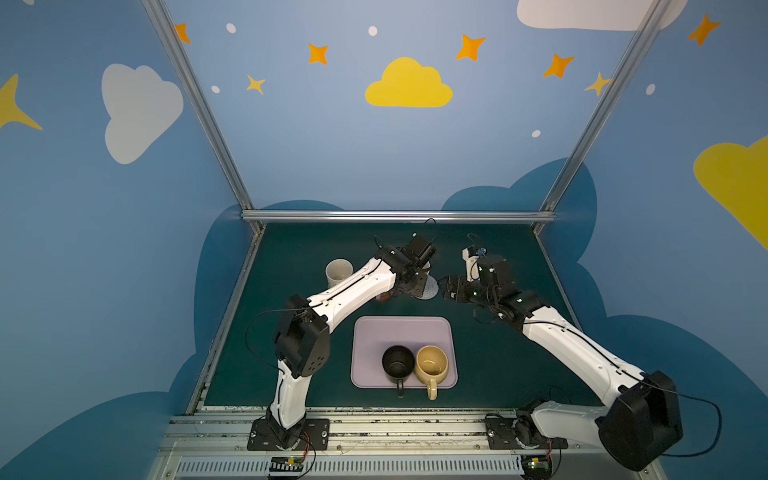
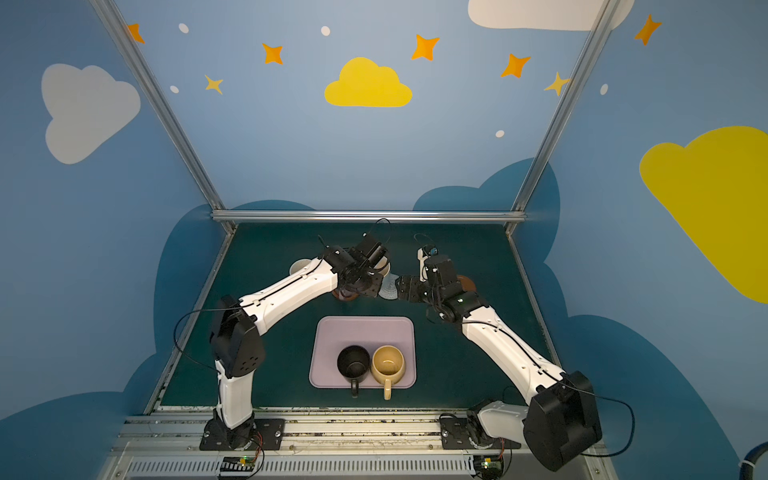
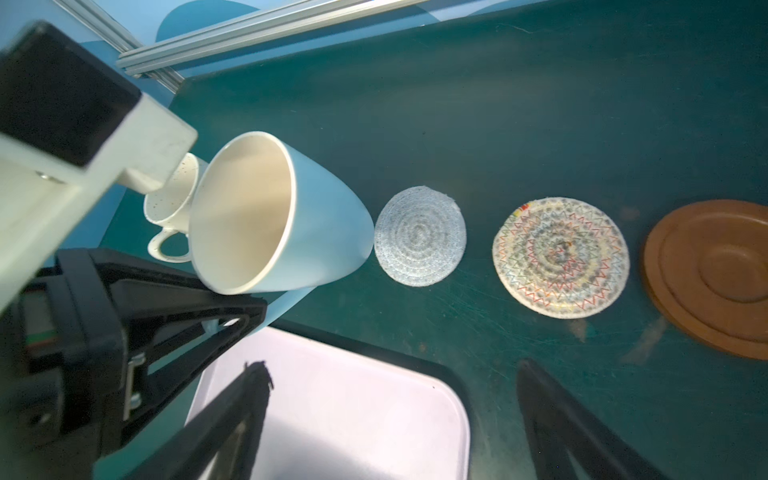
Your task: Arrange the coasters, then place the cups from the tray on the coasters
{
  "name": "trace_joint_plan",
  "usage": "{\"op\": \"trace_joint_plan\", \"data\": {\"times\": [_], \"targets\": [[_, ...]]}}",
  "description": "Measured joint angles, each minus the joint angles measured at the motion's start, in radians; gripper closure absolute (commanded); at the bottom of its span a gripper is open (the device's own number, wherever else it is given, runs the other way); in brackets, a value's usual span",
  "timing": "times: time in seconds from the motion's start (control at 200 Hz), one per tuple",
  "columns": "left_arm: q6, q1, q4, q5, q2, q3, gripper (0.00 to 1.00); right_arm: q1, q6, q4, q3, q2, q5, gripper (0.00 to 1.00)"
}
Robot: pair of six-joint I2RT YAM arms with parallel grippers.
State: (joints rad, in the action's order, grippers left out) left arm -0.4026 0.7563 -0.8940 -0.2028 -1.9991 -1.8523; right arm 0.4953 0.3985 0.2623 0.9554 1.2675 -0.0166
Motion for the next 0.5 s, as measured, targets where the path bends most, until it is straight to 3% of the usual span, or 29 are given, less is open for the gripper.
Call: {"op": "trace_joint_plan", "data": {"times": [0.501], "targets": [[-0.024,-0.015,-0.170,0.030,-0.279,-0.376,0.96,-0.064,-0.034,0.049,0.017,0.062,-0.069,0.09]]}}
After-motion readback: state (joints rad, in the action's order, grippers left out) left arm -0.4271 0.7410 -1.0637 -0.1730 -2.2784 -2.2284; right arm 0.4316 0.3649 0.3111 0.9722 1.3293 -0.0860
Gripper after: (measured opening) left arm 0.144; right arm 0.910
